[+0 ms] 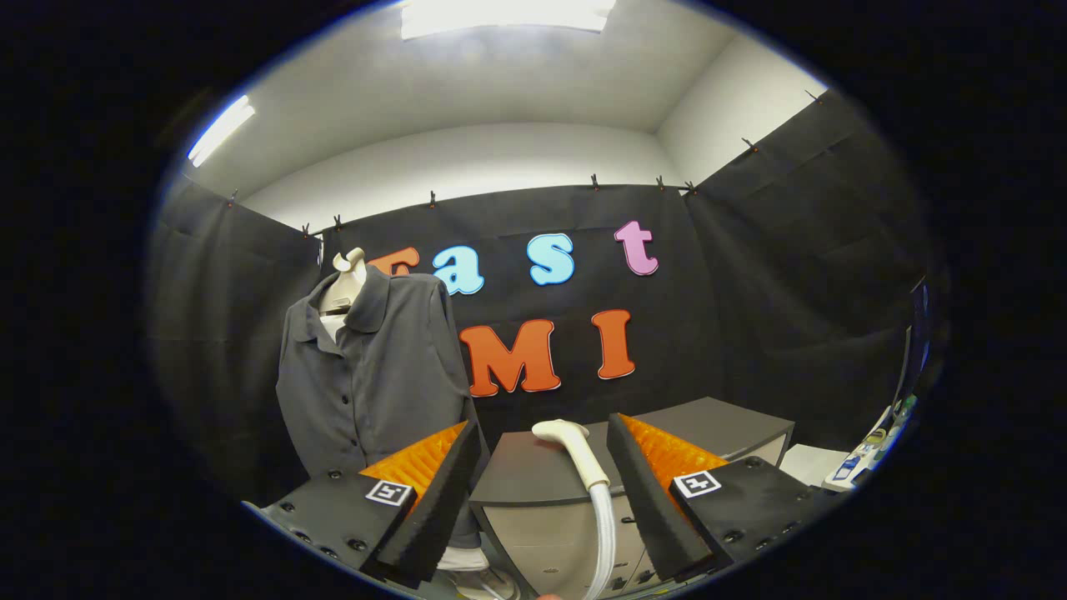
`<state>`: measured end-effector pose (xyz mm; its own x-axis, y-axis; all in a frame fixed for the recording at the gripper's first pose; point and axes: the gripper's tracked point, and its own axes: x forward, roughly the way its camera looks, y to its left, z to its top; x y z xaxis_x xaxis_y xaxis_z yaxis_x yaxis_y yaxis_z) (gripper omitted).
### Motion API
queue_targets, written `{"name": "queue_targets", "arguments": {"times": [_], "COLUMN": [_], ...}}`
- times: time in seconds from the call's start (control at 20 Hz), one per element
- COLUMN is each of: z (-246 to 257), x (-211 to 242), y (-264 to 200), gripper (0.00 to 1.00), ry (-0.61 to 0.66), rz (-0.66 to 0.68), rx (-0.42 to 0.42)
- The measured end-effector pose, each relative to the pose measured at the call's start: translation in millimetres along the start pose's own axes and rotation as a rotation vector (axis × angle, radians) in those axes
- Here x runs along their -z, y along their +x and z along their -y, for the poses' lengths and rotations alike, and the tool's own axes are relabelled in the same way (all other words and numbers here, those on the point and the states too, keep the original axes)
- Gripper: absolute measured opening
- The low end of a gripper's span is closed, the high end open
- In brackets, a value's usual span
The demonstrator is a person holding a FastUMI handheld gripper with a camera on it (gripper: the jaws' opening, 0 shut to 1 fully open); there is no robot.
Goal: Iron the clothes twice with a garment steamer, once on the left side and once on the right side.
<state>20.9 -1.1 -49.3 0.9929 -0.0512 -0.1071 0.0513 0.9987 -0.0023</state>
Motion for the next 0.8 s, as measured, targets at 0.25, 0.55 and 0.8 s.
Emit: {"name": "queue_targets", "arguments": {"times": [0.25,0.55,0.8], "z": [28,66,71], "x": [22,82,137], "y": [88,202,255], "gripper": [0.98,0.98,0.99], "ry": [-0.085,-0.163,-0.150], "rz": [-0.123,-0.360,-0.525], "rx": [0.020,0.083,0.059]}}
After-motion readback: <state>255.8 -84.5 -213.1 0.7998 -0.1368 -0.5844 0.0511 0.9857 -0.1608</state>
